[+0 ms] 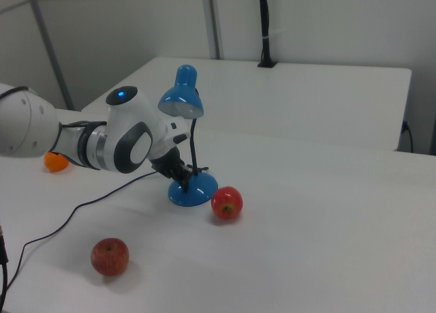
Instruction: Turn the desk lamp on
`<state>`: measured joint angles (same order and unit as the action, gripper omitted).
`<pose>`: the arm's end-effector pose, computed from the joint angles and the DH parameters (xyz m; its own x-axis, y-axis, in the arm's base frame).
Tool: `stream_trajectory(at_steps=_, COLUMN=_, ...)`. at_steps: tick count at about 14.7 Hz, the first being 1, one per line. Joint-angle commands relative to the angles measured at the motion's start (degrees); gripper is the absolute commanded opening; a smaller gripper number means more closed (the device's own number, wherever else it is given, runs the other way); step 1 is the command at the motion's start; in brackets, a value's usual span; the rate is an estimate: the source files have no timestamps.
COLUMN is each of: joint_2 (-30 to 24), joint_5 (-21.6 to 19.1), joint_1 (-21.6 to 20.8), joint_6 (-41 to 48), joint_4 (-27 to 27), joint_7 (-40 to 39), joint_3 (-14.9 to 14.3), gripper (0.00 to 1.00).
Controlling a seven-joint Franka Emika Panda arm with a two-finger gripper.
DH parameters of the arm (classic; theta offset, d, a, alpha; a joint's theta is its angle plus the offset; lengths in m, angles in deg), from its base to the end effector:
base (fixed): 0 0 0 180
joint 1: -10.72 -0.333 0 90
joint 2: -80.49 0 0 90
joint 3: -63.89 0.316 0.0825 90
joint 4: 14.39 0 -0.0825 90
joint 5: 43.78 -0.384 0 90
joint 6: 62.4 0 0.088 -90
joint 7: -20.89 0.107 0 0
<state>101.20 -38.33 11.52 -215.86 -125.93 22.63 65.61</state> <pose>0.6492 0.0121 0.3344 0.9302 0.0640 0.3615 0.0497 -0.9976 0.0488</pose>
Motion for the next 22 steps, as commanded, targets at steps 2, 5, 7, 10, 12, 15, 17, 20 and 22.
stream_trajectory(at_steps=2, joint_2=1.3, joint_5=1.0, joint_1=-0.2, joint_6=-3.6, joint_4=-0.2, joint_7=-0.2, joint_3=-0.2, gripper=0.0)
stream_trajectory(at_steps=5, joint_2=1.7, joint_5=1.4, joint_1=-0.2, joint_6=-3.6, joint_4=-0.2, joint_7=-0.2, joint_3=-0.3, gripper=0.0)
stream_trajectory(at_steps=7, joint_2=1.3, joint_5=1.5, joint_1=-0.1, joint_6=-3.0, joint_4=-0.3, joint_7=-0.2, joint_3=-0.3, gripper=0.0)
stream_trajectory(at_steps=10, joint_2=-0.9, joint_5=1.5, joint_1=-0.2, joint_6=2.6, joint_4=-0.4, joint_7=-0.3, joint_3=-0.2, gripper=0.0)
stream_trajectory(at_steps=12, joint_2=-3.6, joint_5=1.6, joint_1=-1.0, joint_6=10.9, joint_4=-0.3, joint_7=-0.5, joint_3=-0.2, gripper=0.0)
stream_trajectory(at_steps=15, joint_2=-7.4, joint_5=1.6, joint_1=-1.4, joint_6=22.1, joint_4=-0.2, joint_7=-0.2, joint_3=0.1, gripper=0.0)
stream_trajectory(at_steps=17, joint_2=-10.9, joint_5=1.6, joint_1=-1.4, joint_6=29.2, joint_4=-0.1, joint_7=-0.1, joint_3=0.4, gripper=0.0)
stream_trajectory(at_steps=20, joint_2=-14.7, joint_5=1.5, joint_1=-2.2, joint_6=39.7, joint_4=3.9, joint_7=-0.2, joint_3=0.4, gripper=0.0)
stream_trajectory(at_steps=22, joint_2=-16.2, joint_5=0.7, joint_1=-2.4, joint_6=47.3, joint_4=9.7, joint_7=-0.1, joint_3=0.5, gripper=0.0)
